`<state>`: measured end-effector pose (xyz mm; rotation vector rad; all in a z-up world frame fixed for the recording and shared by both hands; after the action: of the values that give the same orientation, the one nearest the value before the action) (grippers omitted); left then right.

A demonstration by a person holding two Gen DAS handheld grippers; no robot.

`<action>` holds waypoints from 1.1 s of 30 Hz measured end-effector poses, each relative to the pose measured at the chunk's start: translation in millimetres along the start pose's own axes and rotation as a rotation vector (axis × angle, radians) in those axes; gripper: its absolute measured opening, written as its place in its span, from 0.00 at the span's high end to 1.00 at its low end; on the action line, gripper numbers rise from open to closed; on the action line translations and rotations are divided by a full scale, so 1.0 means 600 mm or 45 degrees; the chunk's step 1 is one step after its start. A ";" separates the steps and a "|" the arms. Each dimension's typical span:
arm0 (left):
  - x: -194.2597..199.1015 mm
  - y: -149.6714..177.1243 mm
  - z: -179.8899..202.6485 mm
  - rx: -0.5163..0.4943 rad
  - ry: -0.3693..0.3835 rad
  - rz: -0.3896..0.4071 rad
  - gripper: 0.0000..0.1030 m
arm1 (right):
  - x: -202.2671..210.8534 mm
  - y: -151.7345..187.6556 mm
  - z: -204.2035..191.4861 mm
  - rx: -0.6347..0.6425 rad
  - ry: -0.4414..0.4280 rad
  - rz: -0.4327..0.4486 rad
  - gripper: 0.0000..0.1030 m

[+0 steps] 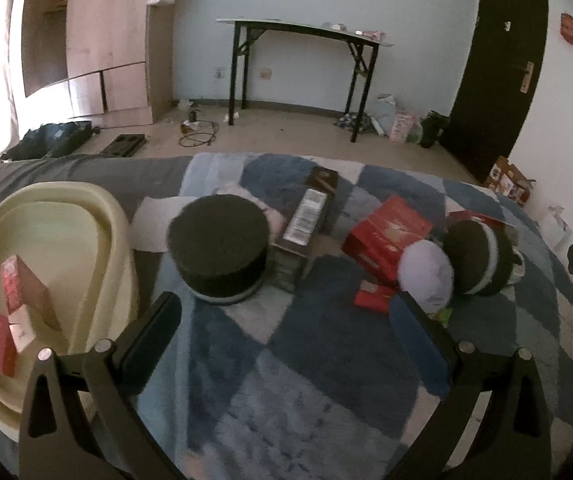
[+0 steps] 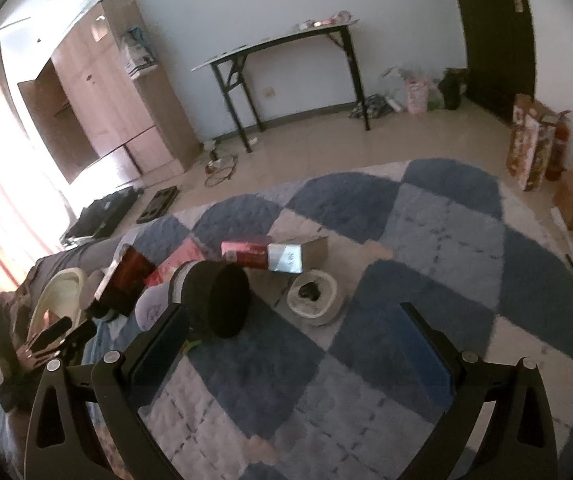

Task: Organize rigid objects
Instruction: 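Move both tools back toward the remaining objects on the quilt, then grasp the dark barcode box with left tool while right tool grasps the white round container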

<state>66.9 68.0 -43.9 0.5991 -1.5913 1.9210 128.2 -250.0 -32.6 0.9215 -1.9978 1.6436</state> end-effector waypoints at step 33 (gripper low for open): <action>-0.042 -0.117 0.025 -0.125 0.091 -0.011 0.01 | -0.184 0.023 0.008 0.128 0.145 0.024 0.04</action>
<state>132.5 58.7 -6.9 0.4904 -1.6237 1.8257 197.0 -227.1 -116.9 0.8258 -1.8685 1.7795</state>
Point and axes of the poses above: each gripper's, at about its wrist camera, not at the fingertips, and x roughly against the way its jaws point, z to its right, y to its underside, the point moved 5 cm from there along -x, roughly the way its jaws point, and after that the axes turned 6 degrees about y, right-handed, at the moved point
